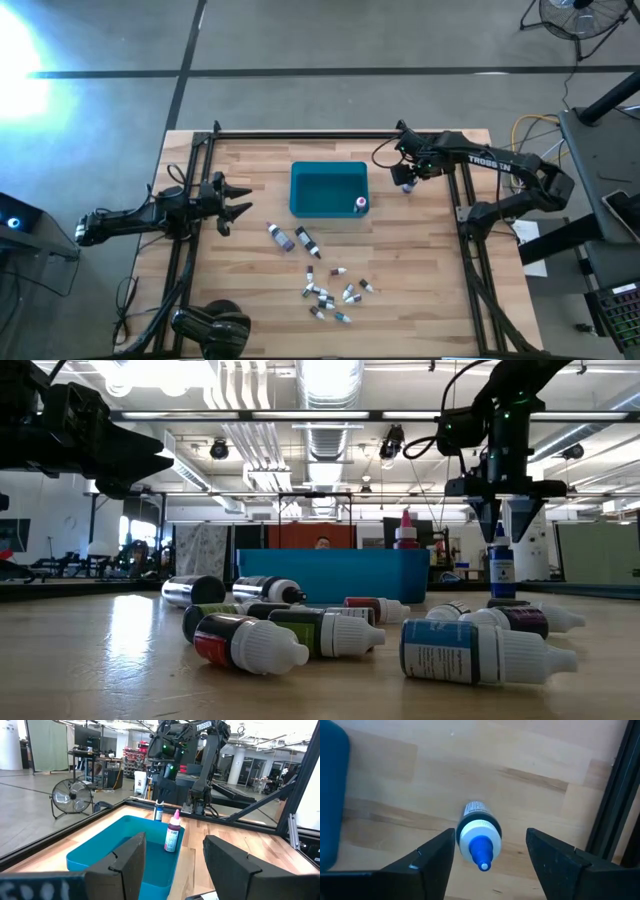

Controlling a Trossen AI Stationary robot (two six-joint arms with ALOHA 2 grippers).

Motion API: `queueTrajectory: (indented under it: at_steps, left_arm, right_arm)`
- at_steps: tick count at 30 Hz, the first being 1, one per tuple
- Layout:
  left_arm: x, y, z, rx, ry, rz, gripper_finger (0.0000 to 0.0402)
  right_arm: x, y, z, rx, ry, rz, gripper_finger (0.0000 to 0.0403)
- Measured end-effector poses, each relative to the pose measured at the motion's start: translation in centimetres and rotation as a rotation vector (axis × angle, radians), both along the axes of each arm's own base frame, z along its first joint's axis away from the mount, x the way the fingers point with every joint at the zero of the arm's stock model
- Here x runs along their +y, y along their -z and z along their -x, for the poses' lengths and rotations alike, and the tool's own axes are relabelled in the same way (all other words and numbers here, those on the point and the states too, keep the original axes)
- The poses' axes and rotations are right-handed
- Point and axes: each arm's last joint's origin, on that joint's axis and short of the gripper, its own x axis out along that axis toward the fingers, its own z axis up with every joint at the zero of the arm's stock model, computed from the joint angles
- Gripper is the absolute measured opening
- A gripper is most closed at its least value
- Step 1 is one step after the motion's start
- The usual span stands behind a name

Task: Pick & Place food coloring
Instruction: Put the blue food coloring bottle into the blue bin

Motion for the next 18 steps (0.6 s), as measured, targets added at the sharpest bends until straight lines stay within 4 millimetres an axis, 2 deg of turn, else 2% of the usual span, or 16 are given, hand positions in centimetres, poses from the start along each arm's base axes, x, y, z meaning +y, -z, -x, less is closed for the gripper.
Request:
queueTrajectory:
  at_steps: [8,18]
  left_arm:
    - [0.00,0.00,0.00,0.000,0.000,0.000,0.0176]
    - [0.00,0.00,0.00,0.000,0.000,0.000,0.0176]
  right_arm:
    - [0.02,0.02,0.01,-0.001,0.000,-0.004,0.0221]
    - [0.00,0.04,0.01,0.002,0.000,0.003,0.0217]
